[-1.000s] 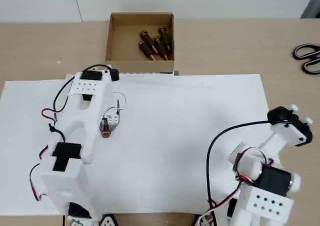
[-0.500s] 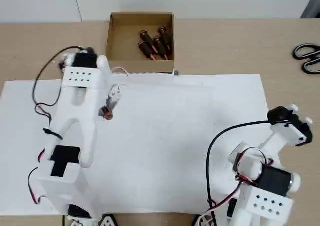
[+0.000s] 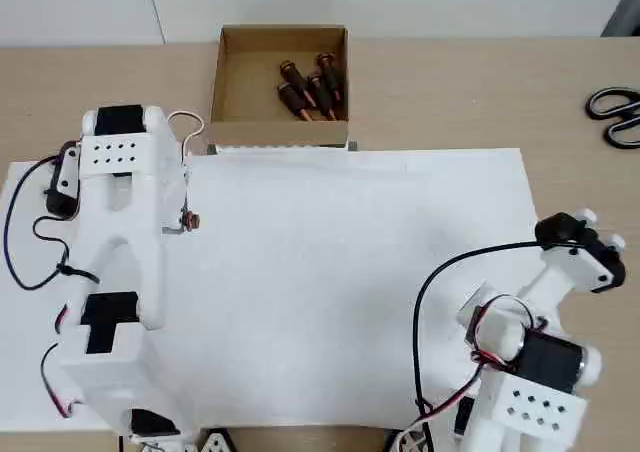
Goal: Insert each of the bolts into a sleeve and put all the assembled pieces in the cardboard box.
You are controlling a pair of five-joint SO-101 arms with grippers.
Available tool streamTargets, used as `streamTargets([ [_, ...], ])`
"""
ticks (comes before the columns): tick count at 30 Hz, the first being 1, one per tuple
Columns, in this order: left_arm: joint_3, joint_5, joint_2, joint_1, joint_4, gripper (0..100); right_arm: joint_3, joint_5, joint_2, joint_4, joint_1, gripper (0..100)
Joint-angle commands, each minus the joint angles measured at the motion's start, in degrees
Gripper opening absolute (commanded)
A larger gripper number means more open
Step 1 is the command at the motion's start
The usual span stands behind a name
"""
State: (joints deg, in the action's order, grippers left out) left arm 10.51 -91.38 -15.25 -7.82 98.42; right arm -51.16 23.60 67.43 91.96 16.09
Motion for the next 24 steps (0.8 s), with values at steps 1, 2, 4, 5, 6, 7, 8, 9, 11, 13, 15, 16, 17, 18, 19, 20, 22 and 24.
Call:
streamTargets([
  [1,2.51,-1.41,3.52,-0.26,0.79,2,0.26,0.53,0.04,-1.1,0.31,0.3],
  [2,2.51,-1.41,3.52,-0.35,0.79,2,0.26,0.53,0.04,-1.1,0.31,0.3],
  [4,2.51,-1.41,3.52,-0.62,0.79,2,0.26,0.53,0.04,-1.1,0.31,0.3],
  [5,2.51,-1.41,3.52,-0.62,0.79,2,0.26,0.53,0.04,-1.1,0.31,0.3],
  [6,2.51,-1.49,3.52,-0.7,0.79,2,0.26,0.53,0.04,-1.1,0.31,0.3],
  [7,2.51,-1.49,3.52,-0.7,0.79,4,0.26,0.53,0.04,-1.1,0.31,0.3],
  [8,2.51,-1.49,3.52,-0.62,0.79,6,0.26,0.53,0.04,-1.1,0.31,0.3],
  [9,2.51,-1.49,3.52,-0.53,0.79,9,0.26,0.53,0.04,-1.1,0.31,0.3],
  [11,2.51,-1.49,3.52,-0.26,0.79,16,0.26,0.53,0.04,-1.1,0.31,0.3],
  [13,2.51,-1.23,3.52,-0.18,0.79,22,0.26,0.53,0.04,-1.1,0.31,0.3],
  [15,2.51,-1.23,3.52,-0.18,0.88,23,0.26,0.53,0.04,-1.1,0.31,0.3],
  [16,2.51,-1.23,3.52,-0.18,0.88,23,0.26,0.53,0.04,-1.1,0.31,0.3],
  [17,2.51,-1.14,3.78,-0.18,0.88,23,0.26,0.53,0.04,-1.1,0.31,0.3],
  [18,2.51,-1.05,3.96,-0.18,0.88,23,0.26,0.53,0.04,-1.1,0.31,0.3],
  [19,2.68,-0.88,4.04,-0.35,0.88,23,0.26,0.53,0.04,-1.1,0.31,0.3],
  [20,2.77,0.62,4.04,-0.53,0.88,23,0.26,0.53,0.04,-1.1,0.31,0.3],
  [22,2.86,7.56,4.13,-0.62,1.05,23,0.26,0.53,0.04,-1.1,0.31,0.3],
  [24,3.3,16.79,4.84,-0.62,1.93,23,0.26,0.53,0.04,-1.1,0.31,0.3],
])
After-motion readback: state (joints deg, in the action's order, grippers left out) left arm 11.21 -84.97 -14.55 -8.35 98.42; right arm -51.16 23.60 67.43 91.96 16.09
